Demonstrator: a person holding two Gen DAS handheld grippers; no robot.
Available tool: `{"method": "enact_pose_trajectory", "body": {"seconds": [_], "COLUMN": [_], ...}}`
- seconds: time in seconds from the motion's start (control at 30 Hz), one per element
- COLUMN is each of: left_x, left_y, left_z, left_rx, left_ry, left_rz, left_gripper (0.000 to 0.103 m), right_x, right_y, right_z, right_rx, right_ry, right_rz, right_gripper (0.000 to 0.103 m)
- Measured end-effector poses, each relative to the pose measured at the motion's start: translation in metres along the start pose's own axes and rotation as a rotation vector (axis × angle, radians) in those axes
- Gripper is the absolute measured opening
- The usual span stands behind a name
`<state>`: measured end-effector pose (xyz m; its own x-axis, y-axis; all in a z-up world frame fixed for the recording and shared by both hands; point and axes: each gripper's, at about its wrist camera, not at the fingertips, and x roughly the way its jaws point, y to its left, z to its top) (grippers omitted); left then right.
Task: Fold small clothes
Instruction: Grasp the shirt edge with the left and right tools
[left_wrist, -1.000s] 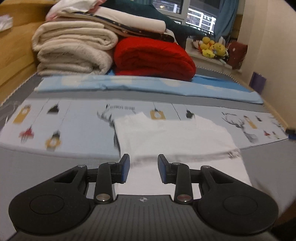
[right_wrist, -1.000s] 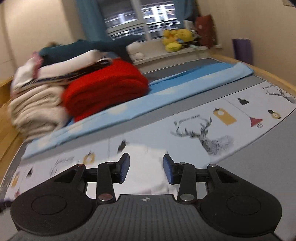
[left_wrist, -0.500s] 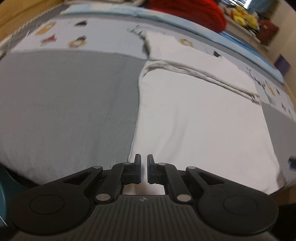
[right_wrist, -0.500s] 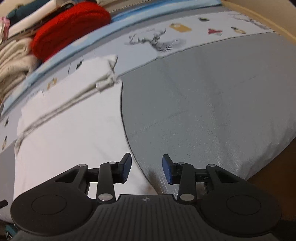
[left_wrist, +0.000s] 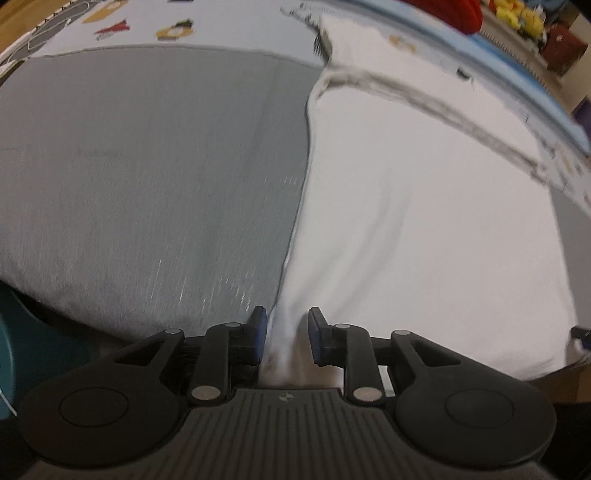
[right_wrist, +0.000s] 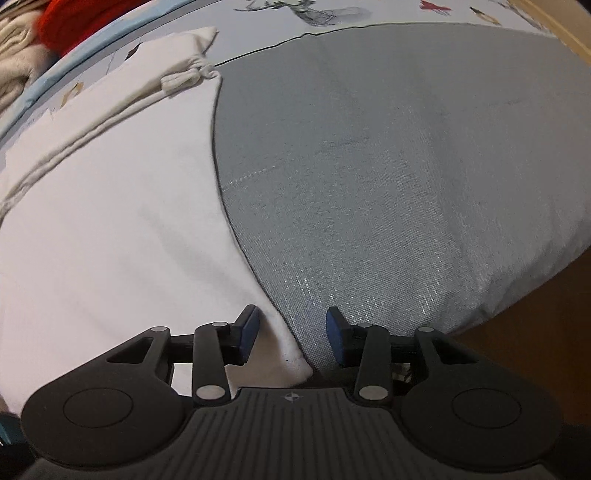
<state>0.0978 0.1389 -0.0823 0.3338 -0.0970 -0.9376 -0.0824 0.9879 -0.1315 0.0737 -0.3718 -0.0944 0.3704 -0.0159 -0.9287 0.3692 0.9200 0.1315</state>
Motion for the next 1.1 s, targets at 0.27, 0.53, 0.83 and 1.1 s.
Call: {"method": "enact_pose_trajectory", "body": {"seconds": [0.27,0.53,0.83,1.1], "left_x": [0.001,-0.004,-0.002,0.001], "left_y": [-0.009,-0.020,-0.014,-0.018], "left_z": [-0.006,-0.006,-0.003,-0.002], "left_rx": [0.057,0.115,0.065,0.089], "left_ry": [-0.015,-0.054,-0.026,-0.019], "left_rz": [0.014,-0.020,-0.010,-0.010], "left_gripper": [0.027,0.007,0.009,0.013], "right_x": [-0.002,-0.004,-0.024,-0.007], "right_y": [0.009,0.012,-0.008,0.003], "right_z": [-0.009,-0.011,-0.004,-0.011], "right_rx": [-0.061,-0.112,-0.003,-0.049], "right_ry": [-0.008,-0.007,-0.053,0.022], "right_rz": [0.034,0.067,0.155,0.100], "right_gripper": [0.049,0.020,0.005,0.029]}}
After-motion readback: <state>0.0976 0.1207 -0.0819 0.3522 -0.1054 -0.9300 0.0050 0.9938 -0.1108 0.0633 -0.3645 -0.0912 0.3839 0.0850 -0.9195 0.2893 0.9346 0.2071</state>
